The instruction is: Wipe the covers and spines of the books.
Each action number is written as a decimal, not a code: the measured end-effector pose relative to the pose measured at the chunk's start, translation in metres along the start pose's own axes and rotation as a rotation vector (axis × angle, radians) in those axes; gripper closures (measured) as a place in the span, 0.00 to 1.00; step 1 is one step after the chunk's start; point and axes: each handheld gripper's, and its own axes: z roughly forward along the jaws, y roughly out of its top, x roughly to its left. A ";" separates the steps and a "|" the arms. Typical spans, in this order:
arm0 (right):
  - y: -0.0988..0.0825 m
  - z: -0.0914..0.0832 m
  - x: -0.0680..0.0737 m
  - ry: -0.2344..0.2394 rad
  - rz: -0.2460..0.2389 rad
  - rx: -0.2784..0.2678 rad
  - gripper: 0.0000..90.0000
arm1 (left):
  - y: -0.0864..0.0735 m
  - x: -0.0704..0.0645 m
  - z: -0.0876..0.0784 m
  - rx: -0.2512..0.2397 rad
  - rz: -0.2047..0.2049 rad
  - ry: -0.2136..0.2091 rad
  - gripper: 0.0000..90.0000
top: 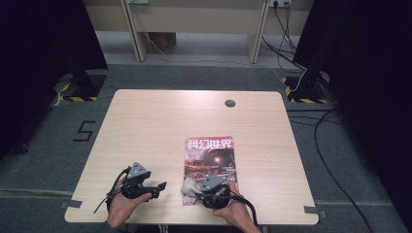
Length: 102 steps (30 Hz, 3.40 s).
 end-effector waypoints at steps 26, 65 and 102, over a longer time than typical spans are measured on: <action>-0.032 -0.029 -0.020 -0.097 0.058 0.007 0.84 | 0.007 -0.050 0.027 0.035 0.121 -0.083 0.23; -0.031 -0.027 -0.080 -0.235 0.156 0.026 0.84 | 0.004 -0.064 0.046 0.100 0.184 -0.072 0.18; 0.025 0.022 -0.186 -0.438 0.350 0.092 0.85 | 0.004 -0.062 0.046 0.108 0.169 -0.082 0.18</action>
